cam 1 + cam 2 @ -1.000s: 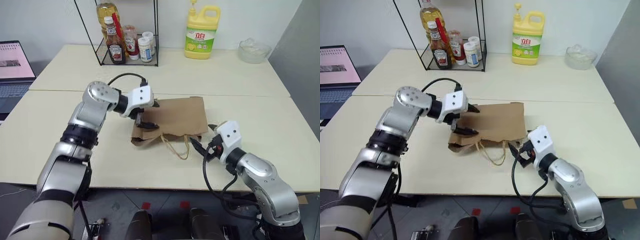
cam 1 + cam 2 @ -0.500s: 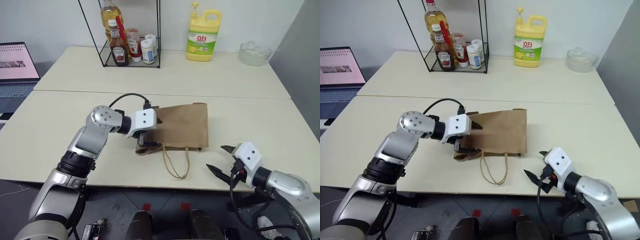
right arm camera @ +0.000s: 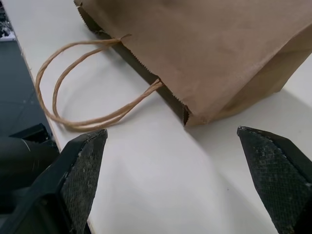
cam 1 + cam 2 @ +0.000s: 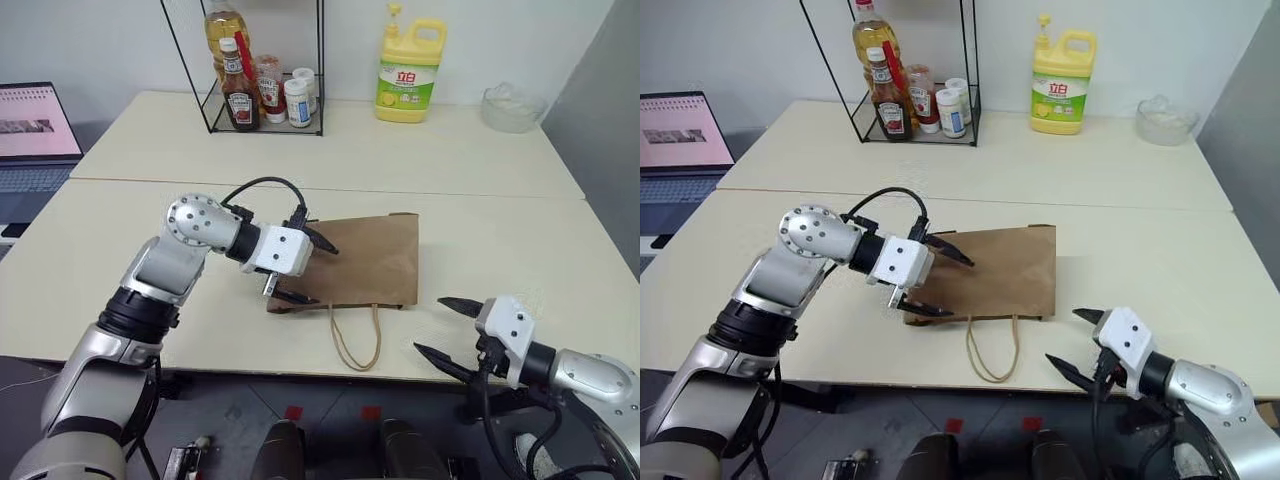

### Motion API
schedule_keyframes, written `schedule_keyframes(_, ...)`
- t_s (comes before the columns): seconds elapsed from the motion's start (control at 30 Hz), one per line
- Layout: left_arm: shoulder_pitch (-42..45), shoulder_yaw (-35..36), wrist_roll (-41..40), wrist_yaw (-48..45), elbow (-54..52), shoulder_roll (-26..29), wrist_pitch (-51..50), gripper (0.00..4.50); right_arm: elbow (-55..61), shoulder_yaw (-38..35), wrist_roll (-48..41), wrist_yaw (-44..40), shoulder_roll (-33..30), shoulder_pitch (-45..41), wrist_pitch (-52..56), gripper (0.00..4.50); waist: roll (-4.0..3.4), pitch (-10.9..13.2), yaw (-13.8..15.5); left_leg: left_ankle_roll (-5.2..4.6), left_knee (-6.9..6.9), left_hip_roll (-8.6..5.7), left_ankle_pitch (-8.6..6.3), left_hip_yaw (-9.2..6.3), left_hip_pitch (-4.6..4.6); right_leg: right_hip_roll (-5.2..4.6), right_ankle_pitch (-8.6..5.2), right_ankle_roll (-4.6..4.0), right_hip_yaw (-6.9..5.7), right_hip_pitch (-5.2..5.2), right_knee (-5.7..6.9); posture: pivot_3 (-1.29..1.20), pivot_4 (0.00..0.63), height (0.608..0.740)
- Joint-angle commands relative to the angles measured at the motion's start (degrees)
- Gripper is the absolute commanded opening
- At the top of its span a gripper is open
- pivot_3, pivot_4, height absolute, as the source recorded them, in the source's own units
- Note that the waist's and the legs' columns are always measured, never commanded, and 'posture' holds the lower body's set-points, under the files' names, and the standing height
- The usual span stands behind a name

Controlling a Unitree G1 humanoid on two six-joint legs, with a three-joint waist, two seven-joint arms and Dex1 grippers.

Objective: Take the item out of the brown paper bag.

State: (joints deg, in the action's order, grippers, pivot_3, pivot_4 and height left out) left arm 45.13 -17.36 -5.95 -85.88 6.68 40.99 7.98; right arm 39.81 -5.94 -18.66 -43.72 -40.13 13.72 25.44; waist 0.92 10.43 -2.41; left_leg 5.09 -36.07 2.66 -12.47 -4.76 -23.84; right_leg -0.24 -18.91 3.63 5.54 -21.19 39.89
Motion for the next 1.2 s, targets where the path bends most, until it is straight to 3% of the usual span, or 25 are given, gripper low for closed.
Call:
schedule_keyframes(0.03,-0.08,0.77,-1.78,-2.93,-1.20,1.25,4.43,4.50,-0.61,-1.30,0.40,-0.63,-0.52,-0.27,-3.07,4.48,0.00,0.00,-0.12,0.00,0.00,0.01,0.00,0.00,0.00,0.01,0.00,0.00,0.00,0.00,0.00,0.00,0.150,0.740)
schedule_keyframes(0.33,-2.28,-3.21,6.82,4.91,4.50,-4.14,16.61,4.50,-0.44,0.10,0.35,0.82,0.21,-1.29,-2.93,4.48,0.02,0.01,0.33,0.00,-0.03,0.00,0.00,0.00,-0.01,0.01,0.00,-0.01,0.01,0.01,-0.02,0.00,0.150,0.740)
schedule_keyframes(0.6,-5.94,-3.88,4.36,2.61,4.29,-3.00,22.81,4.50,0.53,-0.15,0.22,1.88,0.31,0.31,-2.42,4.48,0.01,0.01,0.52,0.00,-0.02,0.01,0.00,-0.01,-0.01,0.01,0.00,-0.02,0.01,0.00,0.00,0.00,0.150,0.740)
schedule_keyframes(1.03,-9.37,-4.69,6.92,10.41,1.91,-7.57,20.88,4.50,0.54,0.25,0.76,3.33,0.42,0.34,-1.89,4.48,0.01,0.01,0.51,0.00,-0.03,0.01,0.00,-0.02,0.01,0.02,0.00,-0.01,0.01,0.02,0.01,0.00,0.150,0.740)
schedule_keyframes(1.2,-9.59,-3.62,2.25,10.29,-1.73,-8.12,11.00,4.50,0.50,-0.07,0.76,3.26,0.09,0.49,-1.59,4.48,0.01,0.01,0.52,0.00,-0.03,0.01,0.00,-0.02,0.01,0.01,0.00,-0.02,0.01,0.02,0.01,0.00,0.150,0.740)
